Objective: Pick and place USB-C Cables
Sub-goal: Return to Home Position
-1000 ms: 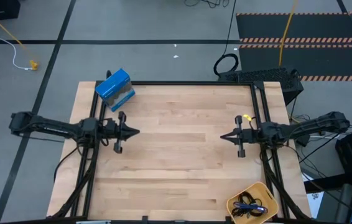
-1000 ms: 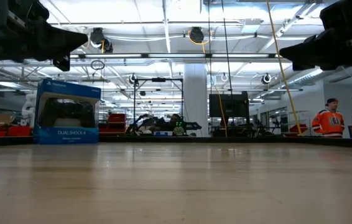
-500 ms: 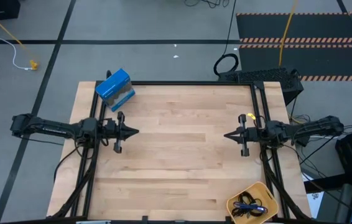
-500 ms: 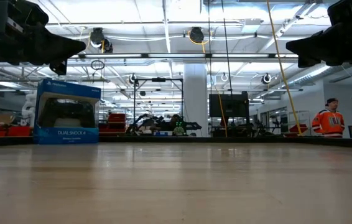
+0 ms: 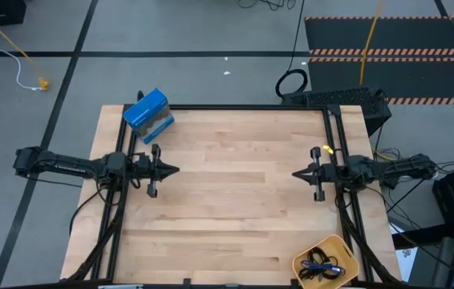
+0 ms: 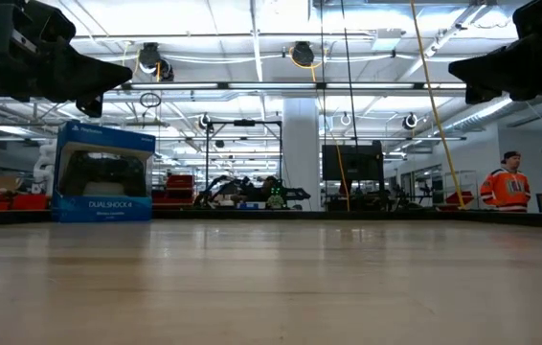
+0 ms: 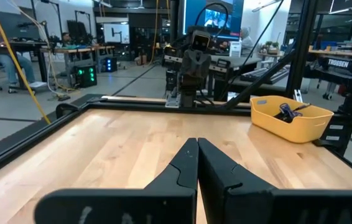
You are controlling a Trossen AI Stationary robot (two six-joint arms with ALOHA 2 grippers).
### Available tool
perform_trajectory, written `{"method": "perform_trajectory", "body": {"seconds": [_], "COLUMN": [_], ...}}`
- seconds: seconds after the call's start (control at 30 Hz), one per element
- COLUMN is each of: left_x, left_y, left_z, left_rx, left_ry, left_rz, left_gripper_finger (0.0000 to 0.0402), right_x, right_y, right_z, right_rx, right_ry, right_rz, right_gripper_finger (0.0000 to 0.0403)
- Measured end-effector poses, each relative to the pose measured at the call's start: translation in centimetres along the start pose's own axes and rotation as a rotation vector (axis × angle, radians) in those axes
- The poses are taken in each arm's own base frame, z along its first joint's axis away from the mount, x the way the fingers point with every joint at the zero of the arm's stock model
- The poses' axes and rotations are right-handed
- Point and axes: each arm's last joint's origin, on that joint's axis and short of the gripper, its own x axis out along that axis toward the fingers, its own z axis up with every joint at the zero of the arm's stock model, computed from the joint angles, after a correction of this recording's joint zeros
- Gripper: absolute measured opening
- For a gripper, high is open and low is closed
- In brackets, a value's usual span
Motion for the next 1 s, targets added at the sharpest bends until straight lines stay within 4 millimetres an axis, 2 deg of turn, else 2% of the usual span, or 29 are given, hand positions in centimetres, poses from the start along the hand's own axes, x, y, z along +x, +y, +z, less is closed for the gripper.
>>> {"method": "perform_trajectory", "body": {"seconds": [0.13,0.27,0.37,0.77,1.0], "left_x": [0.0,0.0,0.0,0.0,0.0], "left_y": [0.0,0.0,0.0,0.01,0.01], "left_z": [0.0,0.0,-0.02,-0.03,-0.03], "left_rx": [-0.001,-0.001,-0.001,-0.002,-0.004], "left_ry": [0.0,0.0,0.002,0.003,0.003], "left_rz": [0.0,0.0,0.0,0.002,0.002], "left_gripper_finger": [0.0003,0.0003,0.0003,0.0003,0.0003], "right_x": [-0.33,-0.44,-0.52,-0.36,-0.35], "right_y": [-0.05,-0.04,-0.07,-0.11,-0.11], "right_z": [0.06,-0.81,-0.6,0.06,0.02], "right_rx": [-0.001,-0.006,-0.006,0.019,-0.002], "right_ry": [-0.012,0.099,0.109,-0.012,-0.01], "right_rz": [-0.004,-0.028,-0.023,-0.025,-0.025], "right_gripper_finger": [0.0,0.0,0.0,0.0,0.0]}}
